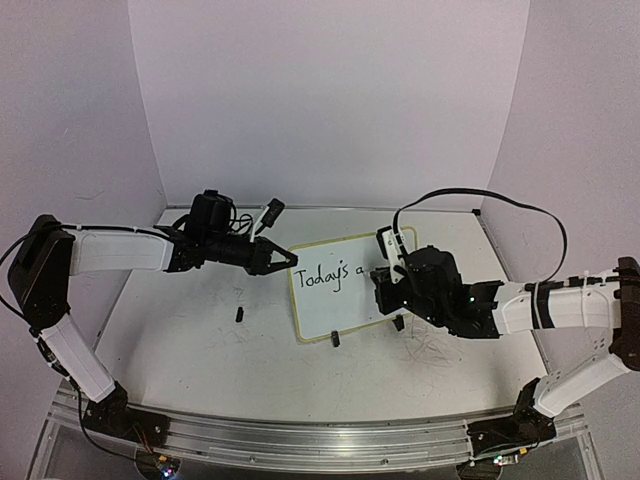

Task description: Write a sentence on the whiteboard

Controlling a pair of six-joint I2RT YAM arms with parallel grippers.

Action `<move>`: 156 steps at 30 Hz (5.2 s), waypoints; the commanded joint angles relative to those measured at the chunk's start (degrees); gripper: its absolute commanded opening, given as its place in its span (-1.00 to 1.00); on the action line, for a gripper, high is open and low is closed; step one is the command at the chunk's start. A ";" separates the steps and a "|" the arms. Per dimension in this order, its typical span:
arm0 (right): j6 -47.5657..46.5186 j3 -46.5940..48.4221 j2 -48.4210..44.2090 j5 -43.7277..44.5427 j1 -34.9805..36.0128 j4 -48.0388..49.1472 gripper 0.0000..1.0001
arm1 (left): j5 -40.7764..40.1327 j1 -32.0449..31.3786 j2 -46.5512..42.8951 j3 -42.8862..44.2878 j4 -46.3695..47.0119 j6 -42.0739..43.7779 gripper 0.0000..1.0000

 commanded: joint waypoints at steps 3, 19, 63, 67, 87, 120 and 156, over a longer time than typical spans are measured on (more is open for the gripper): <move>-0.01 -0.71 -5.07 -1.10 0.00 -0.58 -1.00 | -3.24 0.36 -2.86 0.41 2.09 2.03 -1.00; -6.68 -3.12 -16.08 2.65 -0.26 2.21 -1.00 | -4.36 0.37 -3.11 0.33 1.85 2.50 -1.00; -3.92 -1.58 -7.20 1.96 -2.17 1.38 -1.00 | -4.38 0.37 -2.93 0.70 1.50 2.34 -1.00; -4.09 -1.37 -6.88 1.97 -2.37 1.87 -1.00 | -4.41 0.37 -2.70 0.80 1.50 2.38 -1.00; -4.75 1.12 -2.38 1.64 -2.35 6.01 -1.00 | -3.99 0.37 -2.45 0.77 1.53 2.20 -1.00; -2.26 -0.40 -1.55 1.54 -2.38 2.63 -1.00 | -3.78 0.37 -2.69 0.77 1.50 2.11 -1.00; -0.15 -2.66 -3.39 0.73 -2.26 5.39 -1.00 | -3.67 0.37 -2.86 0.68 1.50 2.12 -1.00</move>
